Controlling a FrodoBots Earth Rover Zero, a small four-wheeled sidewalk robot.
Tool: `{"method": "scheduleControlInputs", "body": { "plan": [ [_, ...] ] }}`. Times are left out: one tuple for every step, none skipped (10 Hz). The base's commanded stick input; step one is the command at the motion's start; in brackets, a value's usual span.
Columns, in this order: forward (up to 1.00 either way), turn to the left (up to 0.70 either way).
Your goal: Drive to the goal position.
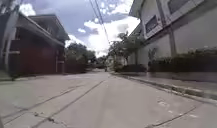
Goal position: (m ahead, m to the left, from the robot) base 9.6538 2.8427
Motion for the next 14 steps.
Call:
{"method": "scheduleControlInputs", "body": {
  "plan": [
    [0.50, -0.50],
    [0.50, -0.41],
    [0.50, -0.12],
    [0.50, 0.00],
    [0.50, 0.00],
    [0.50, 0.00],
    [0.50, 0.00],
    [0.50, 0.00],
    [0.50, 0.00],
    [0.50, 0.00],
    [0.50, 0.00],
    [0.50, 0.00],
    [0.50, 0.00],
    [0.50, 0.00]
  ]
}}
